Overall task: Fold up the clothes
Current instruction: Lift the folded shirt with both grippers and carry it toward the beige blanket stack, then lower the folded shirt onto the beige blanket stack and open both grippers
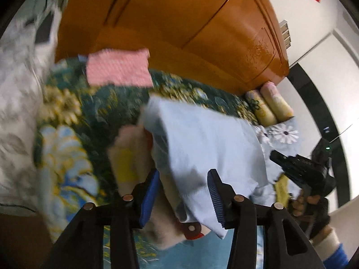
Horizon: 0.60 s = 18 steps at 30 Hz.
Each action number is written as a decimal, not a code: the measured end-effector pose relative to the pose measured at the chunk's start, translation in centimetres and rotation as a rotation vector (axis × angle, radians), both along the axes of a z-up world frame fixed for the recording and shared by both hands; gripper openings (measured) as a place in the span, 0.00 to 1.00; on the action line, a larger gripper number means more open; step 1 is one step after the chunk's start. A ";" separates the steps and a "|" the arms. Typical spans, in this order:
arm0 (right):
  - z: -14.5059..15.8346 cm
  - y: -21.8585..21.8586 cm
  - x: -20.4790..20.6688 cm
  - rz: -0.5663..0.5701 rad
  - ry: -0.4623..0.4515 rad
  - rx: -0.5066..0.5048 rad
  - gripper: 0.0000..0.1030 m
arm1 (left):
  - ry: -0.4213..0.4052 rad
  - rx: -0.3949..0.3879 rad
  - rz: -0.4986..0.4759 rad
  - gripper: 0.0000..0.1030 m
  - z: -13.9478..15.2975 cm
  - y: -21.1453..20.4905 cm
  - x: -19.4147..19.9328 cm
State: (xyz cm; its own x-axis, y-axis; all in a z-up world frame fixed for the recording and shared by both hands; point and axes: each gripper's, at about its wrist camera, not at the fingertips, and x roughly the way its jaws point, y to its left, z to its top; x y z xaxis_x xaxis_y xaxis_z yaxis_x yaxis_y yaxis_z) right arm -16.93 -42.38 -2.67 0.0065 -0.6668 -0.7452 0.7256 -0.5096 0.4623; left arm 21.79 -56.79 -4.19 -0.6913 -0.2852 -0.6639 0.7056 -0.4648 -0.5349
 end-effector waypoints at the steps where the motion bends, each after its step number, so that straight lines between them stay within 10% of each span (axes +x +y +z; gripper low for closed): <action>1: 0.1 -0.2 1.4 0.022 0.026 -0.003 0.11 | -0.021 -0.034 -0.006 0.49 0.5 0.4 -0.4; 9: -0.5 -3.0 8.8 0.214 0.113 -0.012 0.11 | -0.159 -0.149 -0.089 0.51 0.3 2.3 -4.0; 18: -4.1 -3.6 5.9 0.113 0.147 0.061 0.09 | -0.181 -0.113 -0.101 0.54 -2.1 1.8 -4.8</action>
State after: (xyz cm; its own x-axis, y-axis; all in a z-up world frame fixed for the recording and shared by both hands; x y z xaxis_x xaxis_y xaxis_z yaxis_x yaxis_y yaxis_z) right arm -11.07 -46.02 -6.81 -0.0335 -0.6214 -0.7828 0.8371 -0.4454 0.3177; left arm 16.94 -54.99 -6.30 -0.5926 -0.2998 -0.7476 0.7320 -0.5878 -0.3445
